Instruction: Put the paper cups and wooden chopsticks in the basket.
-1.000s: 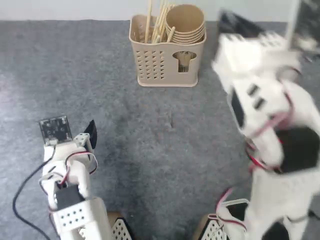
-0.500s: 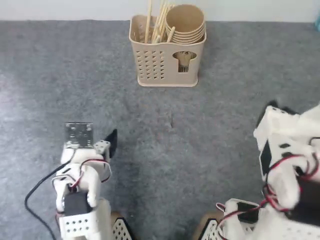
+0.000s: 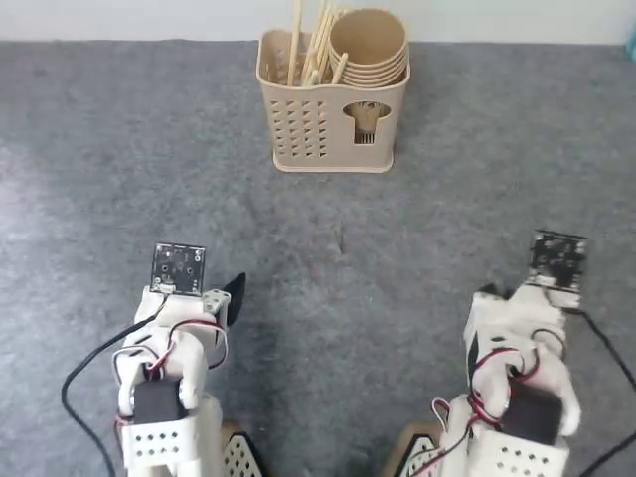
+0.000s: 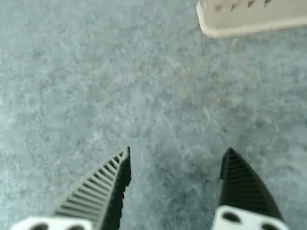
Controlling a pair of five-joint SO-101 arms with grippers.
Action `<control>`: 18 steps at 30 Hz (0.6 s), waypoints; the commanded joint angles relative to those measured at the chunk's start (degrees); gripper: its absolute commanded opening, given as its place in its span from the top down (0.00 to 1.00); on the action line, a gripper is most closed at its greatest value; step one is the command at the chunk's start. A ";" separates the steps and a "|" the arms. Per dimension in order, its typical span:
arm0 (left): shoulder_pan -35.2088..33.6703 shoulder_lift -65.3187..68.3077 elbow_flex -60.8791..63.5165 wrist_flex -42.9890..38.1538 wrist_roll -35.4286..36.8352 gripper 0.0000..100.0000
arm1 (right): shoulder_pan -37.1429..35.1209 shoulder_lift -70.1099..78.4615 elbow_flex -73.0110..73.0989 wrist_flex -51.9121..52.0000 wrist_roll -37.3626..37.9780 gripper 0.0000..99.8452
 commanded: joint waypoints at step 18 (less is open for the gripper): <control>-3.78 -1.32 -1.71 5.63 -0.88 0.99 | -4.79 -3.03 15.91 0.40 1.67 0.99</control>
